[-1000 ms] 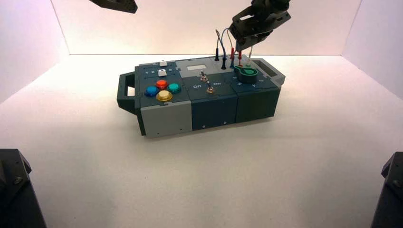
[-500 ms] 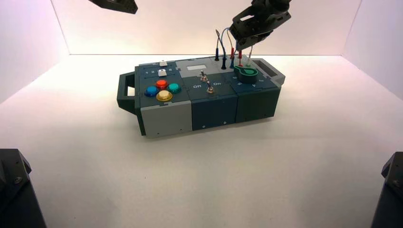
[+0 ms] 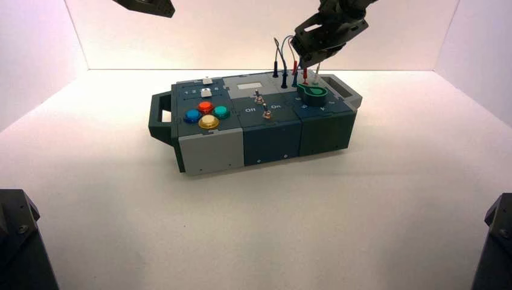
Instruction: Insert the red wire.
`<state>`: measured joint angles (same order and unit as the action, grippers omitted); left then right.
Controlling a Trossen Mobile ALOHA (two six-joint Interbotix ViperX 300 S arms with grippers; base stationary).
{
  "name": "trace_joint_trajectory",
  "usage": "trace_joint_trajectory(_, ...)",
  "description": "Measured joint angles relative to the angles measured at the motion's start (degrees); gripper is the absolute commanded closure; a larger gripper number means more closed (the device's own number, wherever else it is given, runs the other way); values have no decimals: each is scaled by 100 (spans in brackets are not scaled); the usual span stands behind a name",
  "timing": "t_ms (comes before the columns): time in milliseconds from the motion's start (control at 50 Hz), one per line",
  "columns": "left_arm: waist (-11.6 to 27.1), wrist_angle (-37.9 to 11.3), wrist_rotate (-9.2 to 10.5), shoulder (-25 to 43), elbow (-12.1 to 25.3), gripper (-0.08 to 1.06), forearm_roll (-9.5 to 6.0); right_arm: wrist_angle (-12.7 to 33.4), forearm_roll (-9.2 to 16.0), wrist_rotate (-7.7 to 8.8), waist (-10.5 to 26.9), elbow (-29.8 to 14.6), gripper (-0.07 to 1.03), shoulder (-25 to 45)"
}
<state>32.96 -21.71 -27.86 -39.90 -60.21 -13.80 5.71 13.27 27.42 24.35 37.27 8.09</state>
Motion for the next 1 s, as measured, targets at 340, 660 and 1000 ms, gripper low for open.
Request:
trace_joint_trajectory(340, 0, 0, -9, 0, 0, 101, 0, 255, 0, 9, 0, -18, 99, 26)
trace_joint_trajectory(660, -18, 0, -9, -9, 0, 101, 0, 396, 0, 0, -9, -44, 99, 26)
trace_joint_trajectory(1000, -97, 0, -9, -9, 0, 101, 9, 615, -9, 0, -18, -141, 98, 70)
